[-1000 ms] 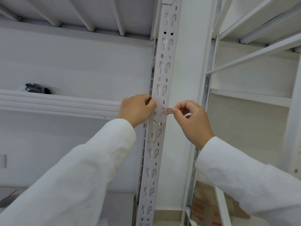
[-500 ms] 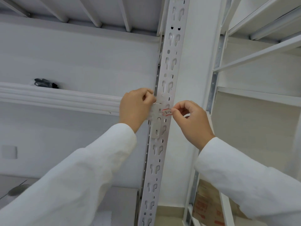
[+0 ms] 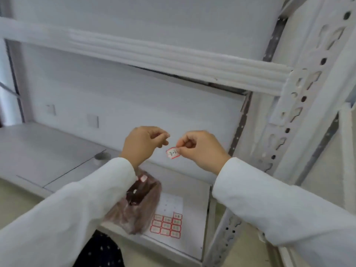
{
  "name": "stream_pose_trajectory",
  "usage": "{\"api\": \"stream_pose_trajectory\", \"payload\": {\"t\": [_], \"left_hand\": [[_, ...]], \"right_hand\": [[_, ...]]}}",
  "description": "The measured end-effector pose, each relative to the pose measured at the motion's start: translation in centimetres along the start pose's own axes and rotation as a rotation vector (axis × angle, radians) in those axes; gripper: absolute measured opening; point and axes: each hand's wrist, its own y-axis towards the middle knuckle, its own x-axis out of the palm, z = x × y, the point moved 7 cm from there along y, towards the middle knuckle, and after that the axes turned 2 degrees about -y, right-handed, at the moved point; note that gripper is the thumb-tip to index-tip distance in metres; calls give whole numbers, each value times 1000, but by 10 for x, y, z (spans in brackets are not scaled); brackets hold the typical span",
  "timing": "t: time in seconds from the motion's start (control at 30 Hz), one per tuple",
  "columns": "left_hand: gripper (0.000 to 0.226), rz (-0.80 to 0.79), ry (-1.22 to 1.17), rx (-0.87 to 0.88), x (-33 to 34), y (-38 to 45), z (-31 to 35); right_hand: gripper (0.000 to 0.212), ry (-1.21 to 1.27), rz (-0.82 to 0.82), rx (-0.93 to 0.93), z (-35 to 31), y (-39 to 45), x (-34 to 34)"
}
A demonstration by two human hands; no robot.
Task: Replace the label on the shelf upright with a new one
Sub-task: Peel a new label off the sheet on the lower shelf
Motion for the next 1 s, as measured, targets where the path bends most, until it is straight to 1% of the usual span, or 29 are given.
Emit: {"api": "stream_pose_trajectory", "payload": {"t": [0.07,0.13,0.2,0.23,0.27,0.33,0.37,0.4,0.43,0.53,0.6,0.7,0.77,0.8,0.87,0.93,0.97,1.0], "left_hand": [[21,-33,72,-92,-3,2,-34],[31,-46,150,-170,-6,4,-67],[38,-41,255,-222,-10,6,-98],[38,-55,331,-241,-10,6,-113],[36,-106,426,-254,-8,7,-129],[28,-300,631,-258,0,4,-158],[29,-390,714,-255,3,3,-171],[31,-443,763,-260,4,2,-180],[28,-449,779,-273,3,3,-187],[14,-377,775,-313,-2,8,-195],[21,-390,813,-310,2,9,-196],[34,-445,862,-275,15,7,-195],[35,-469,840,-259,23,7,-194],[34,-471,822,-247,26,7,-194],[31,-461,790,-219,31,9,-193],[32,-438,772,-191,33,13,-191],[33,-425,766,-182,35,14,-189],[33,-409,757,-172,36,16,-189]], "right_hand": [[18,1,-28,40,17,14,41],[17,-5,-60,89,36,25,78],[16,-11,-103,142,54,36,111],[16,-10,-120,162,62,41,125],[16,-9,-133,178,69,47,138],[16,-16,-164,204,80,57,160],[15,-22,-184,214,84,61,170],[14,-25,-201,225,89,66,180],[13,-27,-215,235,92,69,188],[6,-34,-232,248,103,78,205],[1,-49,-242,242,106,81,212],[6,-43,-262,249,112,82,220],[9,-29,-241,262,120,83,219],[10,-24,-206,284,127,84,215],[14,-9,-110,388,154,80,201],[26,-34,-47,540,194,65,189],[28,-55,-68,622,215,54,188],[25,-79,-136,706,235,42,192]]}}
